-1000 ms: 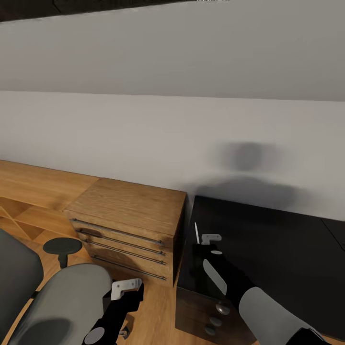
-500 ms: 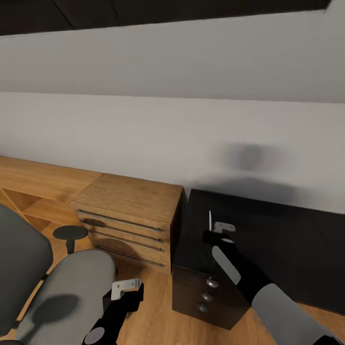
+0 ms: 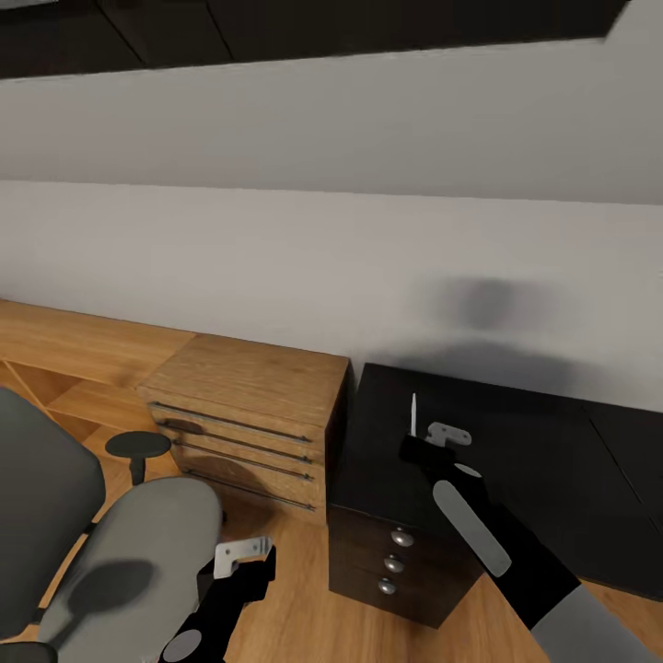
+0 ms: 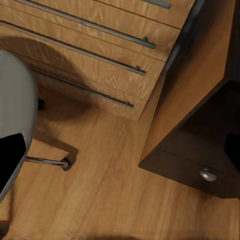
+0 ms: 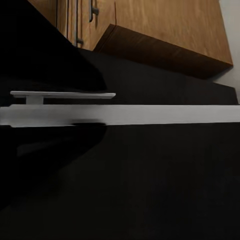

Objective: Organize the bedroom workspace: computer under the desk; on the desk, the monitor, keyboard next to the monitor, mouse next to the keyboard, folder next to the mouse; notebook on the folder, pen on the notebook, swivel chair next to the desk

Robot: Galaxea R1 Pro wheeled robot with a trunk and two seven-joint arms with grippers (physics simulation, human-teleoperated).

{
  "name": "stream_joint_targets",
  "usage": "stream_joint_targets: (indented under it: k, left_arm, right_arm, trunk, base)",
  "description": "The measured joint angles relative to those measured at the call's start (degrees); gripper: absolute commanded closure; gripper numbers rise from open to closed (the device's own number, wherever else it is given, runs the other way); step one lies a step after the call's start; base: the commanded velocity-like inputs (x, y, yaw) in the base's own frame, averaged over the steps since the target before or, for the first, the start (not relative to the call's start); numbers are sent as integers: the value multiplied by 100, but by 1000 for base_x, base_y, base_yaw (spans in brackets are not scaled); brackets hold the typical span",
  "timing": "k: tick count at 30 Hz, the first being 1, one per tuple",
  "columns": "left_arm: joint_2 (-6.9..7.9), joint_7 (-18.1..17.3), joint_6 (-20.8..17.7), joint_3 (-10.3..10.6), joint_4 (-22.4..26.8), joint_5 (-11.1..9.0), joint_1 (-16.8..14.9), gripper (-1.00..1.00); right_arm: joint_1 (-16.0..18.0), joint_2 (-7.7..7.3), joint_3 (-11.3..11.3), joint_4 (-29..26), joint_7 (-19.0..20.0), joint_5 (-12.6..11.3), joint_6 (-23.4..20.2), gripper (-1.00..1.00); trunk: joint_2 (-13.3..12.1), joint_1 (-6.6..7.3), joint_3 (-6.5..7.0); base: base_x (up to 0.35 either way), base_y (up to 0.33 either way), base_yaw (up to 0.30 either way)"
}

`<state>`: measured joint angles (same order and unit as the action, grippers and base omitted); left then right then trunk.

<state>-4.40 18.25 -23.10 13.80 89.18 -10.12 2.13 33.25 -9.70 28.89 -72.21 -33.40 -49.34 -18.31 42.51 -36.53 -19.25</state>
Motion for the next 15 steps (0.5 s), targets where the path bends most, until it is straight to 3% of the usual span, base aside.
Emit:
stream_joint_targets:
  k: [4, 10, 15]
  left_arm:
    - [0, 0, -2, -28, -511, -3, -1, -100]
    - [-2, -1, -1, -88, -751, -6, -1, -100]
    - [11, -8, 10, -320, -1416, -4, 0, -100]
  right_arm:
    - [-2, -8, -5, -4, -61, -1, 23, 100]
    - [-1, -5, -4, -30, -281, -4, 35, 100]
    - [-1, -7, -11, -93, -358, -5, 38, 100]
  trunk:
    - [-161, 88, 80]
    - [-402, 220, 191]
    - [-603, 330, 282]
  base:
    - [0, 0, -160]
    - [0, 0, -45]
    - [0, 0, -9]
